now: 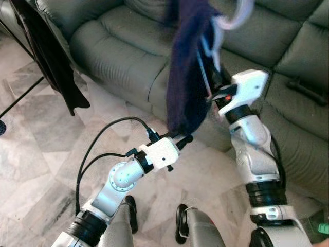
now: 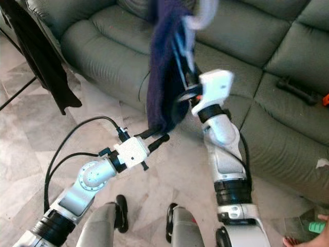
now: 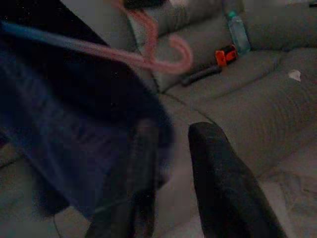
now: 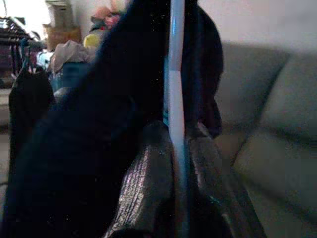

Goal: Hang hanger

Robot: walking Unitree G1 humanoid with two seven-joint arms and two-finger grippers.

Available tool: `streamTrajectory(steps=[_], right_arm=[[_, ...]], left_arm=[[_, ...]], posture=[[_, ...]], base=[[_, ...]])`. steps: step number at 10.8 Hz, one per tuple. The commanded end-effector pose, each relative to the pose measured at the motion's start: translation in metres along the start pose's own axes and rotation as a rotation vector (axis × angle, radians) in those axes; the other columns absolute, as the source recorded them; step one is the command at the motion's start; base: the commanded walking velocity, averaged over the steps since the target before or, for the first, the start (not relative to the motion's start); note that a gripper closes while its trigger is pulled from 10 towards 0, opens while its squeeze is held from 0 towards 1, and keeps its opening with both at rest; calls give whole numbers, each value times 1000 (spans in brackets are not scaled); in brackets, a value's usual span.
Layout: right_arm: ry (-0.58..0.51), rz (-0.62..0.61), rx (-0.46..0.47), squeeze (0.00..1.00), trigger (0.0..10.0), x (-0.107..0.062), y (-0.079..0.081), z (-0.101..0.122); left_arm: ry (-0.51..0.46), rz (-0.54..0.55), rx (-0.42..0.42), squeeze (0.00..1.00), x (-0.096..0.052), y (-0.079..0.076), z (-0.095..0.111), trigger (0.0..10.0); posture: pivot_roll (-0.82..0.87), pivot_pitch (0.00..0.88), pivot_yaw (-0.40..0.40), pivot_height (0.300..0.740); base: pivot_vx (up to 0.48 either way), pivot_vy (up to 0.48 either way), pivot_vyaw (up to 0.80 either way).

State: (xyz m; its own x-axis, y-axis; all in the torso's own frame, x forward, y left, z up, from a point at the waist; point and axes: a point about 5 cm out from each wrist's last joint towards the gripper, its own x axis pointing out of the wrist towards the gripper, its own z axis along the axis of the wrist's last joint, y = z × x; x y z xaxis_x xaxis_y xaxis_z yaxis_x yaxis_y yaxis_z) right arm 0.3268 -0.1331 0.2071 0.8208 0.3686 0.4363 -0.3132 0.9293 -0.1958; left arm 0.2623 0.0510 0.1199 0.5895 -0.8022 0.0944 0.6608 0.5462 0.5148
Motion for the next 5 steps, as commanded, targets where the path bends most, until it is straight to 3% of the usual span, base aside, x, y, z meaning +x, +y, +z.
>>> streamTrajectory(steps=[1, 3, 5], right_arm=[[-91, 14, -46, 0, 10000, 1, 3, 17], [-73, 2, -74, 0, 10000, -5, 5, 10], [-11, 38, -143, 0, 10000, -18, 6, -4]], left_arm=[[3, -24, -10, 1000, 0, -4, -2, 10000], [0, -30, -62, 1000, -7, -5, -4, 10000], [58, 7, -34, 1000, -21, 0, -15, 10000]], posture=[[-3, 221, -53, 740], [0, 223, -50, 740], [0, 223, -49, 740]], base=[[0, 0, 0], [0, 0, 0], [0, 0, 0]])
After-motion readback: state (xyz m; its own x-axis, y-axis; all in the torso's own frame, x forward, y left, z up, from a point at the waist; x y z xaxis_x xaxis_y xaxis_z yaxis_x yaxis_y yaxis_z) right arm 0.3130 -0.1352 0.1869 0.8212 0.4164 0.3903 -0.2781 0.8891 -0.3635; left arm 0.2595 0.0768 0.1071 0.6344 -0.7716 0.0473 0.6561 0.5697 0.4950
